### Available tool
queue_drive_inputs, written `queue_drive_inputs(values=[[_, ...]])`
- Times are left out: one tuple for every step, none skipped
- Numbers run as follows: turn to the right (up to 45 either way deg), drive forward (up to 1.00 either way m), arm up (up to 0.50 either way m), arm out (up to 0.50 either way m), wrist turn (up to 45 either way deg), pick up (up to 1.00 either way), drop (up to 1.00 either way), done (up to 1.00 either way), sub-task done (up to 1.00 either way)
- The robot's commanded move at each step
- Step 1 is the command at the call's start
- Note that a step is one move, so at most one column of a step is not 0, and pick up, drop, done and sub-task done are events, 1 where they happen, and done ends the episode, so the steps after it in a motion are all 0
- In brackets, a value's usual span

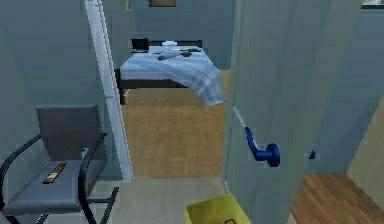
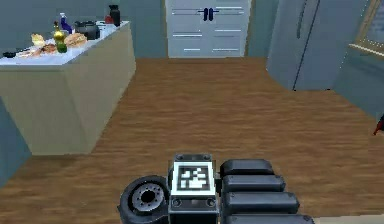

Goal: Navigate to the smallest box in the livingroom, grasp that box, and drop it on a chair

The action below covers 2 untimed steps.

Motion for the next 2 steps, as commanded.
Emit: queue_drive_inputs(values=[[-9.0, 0.00, 0.00, 0.00, 0.0, 0.00, 0.00, 0.00, 0.00], [0.0, 0.45, 0.00, 0.00, 0.0, 0.00, 0.00, 0.00, 0.00]])
